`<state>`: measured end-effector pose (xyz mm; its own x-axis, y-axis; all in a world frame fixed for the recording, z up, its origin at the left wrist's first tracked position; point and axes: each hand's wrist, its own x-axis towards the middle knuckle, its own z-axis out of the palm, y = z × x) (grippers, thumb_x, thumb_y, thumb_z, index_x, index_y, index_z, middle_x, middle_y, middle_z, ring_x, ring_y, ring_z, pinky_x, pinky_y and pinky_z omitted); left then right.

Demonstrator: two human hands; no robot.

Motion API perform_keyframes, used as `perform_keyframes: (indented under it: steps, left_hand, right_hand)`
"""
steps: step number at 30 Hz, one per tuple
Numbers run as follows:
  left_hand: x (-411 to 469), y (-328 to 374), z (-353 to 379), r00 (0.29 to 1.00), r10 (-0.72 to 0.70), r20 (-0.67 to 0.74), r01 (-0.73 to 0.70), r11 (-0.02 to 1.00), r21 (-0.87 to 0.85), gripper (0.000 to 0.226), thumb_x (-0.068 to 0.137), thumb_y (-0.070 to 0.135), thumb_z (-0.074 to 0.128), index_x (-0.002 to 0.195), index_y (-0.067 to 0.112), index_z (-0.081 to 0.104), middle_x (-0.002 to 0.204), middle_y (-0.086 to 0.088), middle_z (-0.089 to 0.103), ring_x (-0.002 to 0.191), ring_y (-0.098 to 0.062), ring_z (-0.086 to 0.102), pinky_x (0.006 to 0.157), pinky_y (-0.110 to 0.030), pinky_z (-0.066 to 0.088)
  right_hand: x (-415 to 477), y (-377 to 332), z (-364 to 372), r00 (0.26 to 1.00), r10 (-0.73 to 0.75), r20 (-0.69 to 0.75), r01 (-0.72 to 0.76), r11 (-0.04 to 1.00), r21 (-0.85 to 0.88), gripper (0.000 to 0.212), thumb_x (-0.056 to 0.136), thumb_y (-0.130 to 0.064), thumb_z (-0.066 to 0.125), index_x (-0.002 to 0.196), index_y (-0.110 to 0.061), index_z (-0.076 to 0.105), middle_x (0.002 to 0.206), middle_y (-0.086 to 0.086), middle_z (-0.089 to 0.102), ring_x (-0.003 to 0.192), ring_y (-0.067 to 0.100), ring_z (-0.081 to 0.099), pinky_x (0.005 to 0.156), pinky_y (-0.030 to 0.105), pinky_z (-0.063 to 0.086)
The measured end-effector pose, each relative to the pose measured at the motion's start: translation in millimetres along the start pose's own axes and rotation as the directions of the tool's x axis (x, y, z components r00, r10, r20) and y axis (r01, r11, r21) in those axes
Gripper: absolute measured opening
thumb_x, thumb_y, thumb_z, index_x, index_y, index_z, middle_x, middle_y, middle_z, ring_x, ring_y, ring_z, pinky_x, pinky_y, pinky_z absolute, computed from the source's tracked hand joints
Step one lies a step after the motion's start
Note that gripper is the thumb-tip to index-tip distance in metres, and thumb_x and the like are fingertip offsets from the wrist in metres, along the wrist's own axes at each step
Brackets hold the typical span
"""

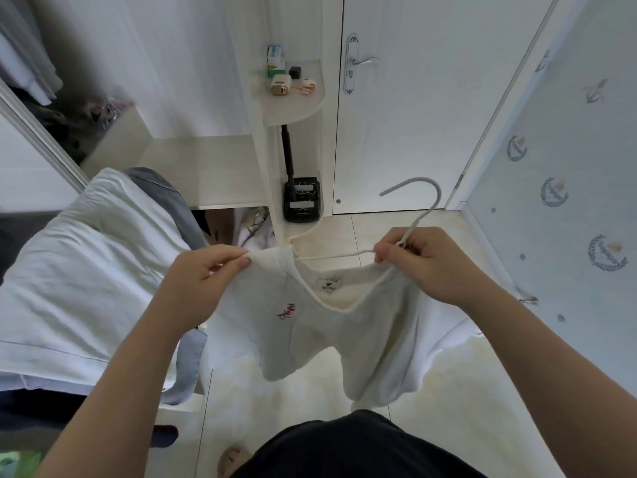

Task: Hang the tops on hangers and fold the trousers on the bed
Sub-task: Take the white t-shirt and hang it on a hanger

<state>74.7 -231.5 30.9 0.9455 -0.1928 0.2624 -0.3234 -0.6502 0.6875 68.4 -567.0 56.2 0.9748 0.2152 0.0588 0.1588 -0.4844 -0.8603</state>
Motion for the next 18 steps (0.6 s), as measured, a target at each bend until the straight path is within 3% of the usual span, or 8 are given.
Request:
perform_keyframes:
  steps: [2,3,6,9,11,15,18]
  left_hand:
    - [3,5,7,1.000,0.026,0.010,-0.026,1.000,-0.009,0.036,0.099,0.013,0.062,0.092,0.048,0.064,0.093,0.032,0.068,0.089,0.008,0.061,0.074,-0.001,0.040]
    - [4,6,11,0.999,0.031,0.018,-0.031,0.999,-0.011,0.037,0.100,0.014,0.060,0.093,0.050,0.062,0.096,0.030,0.067,0.092,0.007,0.061,0.075,-0.002,0.040]
    - [7,6,20,0.999,-0.001,0.049,0.002,1.000,-0.020,0.028,0.104,0.023,0.054,0.095,0.047,0.063,0.098,0.025,0.067,0.095,0.004,0.060,0.075,-0.010,0.041]
    - [6,0,25,0.992,-0.020,0.124,0.022,1.000,-0.017,0.015,0.098,0.043,0.055,0.105,0.038,0.067,0.102,0.022,0.066,0.098,0.001,0.060,0.078,-0.020,0.043]
    - [6,-8,26,0.988,-0.003,0.154,-0.006,0.998,0.059,0.013,0.096,0.036,0.065,0.109,0.035,0.064,0.102,0.021,0.065,0.098,0.000,0.058,0.079,-0.019,0.041]
    - [4,-26,23,0.995,-0.038,0.088,0.018,0.976,0.216,0.025,0.096,0.008,0.063,0.102,0.031,0.057,0.093,0.010,0.060,0.086,-0.014,0.055,0.073,-0.021,0.039]
    - [3,-32,18,0.997,-0.069,-0.022,0.072,0.971,0.227,0.024,0.093,0.002,0.064,0.096,0.025,0.061,0.092,0.005,0.060,0.079,-0.011,0.055,0.073,-0.012,0.039]
  right_hand:
    - [2,-4,0,0.999,-0.031,-0.004,0.031,0.999,-0.045,0.022,0.096,-0.025,0.064,0.074,-0.025,0.071,0.084,-0.009,0.063,0.082,0.011,0.059,0.075,0.025,0.043]
    - [3,-7,1,0.999,-0.044,0.000,0.044,0.997,-0.064,0.022,0.096,-0.026,0.064,0.075,-0.024,0.070,0.087,-0.010,0.064,0.088,0.013,0.061,0.078,0.024,0.044]
    - [7,-12,5,1.000,-0.020,0.001,0.020,0.999,-0.026,0.031,0.096,-0.024,0.062,0.066,-0.026,0.064,0.071,0.001,0.066,0.067,0.018,0.062,0.065,0.028,0.046]
    - [7,-12,10,1.000,0.017,-0.010,-0.017,0.999,0.039,0.025,0.096,-0.022,0.063,0.071,-0.022,0.067,0.055,-0.004,0.050,0.048,0.006,0.040,0.051,0.015,0.034]
    - [6,-11,11,1.000,0.023,-0.015,-0.022,0.999,0.024,0.020,0.095,-0.024,0.064,0.076,-0.021,0.070,0.054,-0.007,0.044,0.047,0.006,0.034,0.049,0.014,0.029]
    - [6,-10,8,1.000,0.005,-0.017,-0.005,1.000,0.000,0.019,0.094,-0.026,0.064,0.077,-0.024,0.072,0.070,0.020,0.057,0.050,0.006,0.034,0.050,0.017,0.029]
    - [7,-5,7,0.999,0.020,0.029,-0.019,0.999,-0.039,0.021,0.095,-0.029,0.063,0.076,-0.027,0.071,0.076,0.014,0.063,0.049,0.005,0.035,0.052,0.015,0.033]
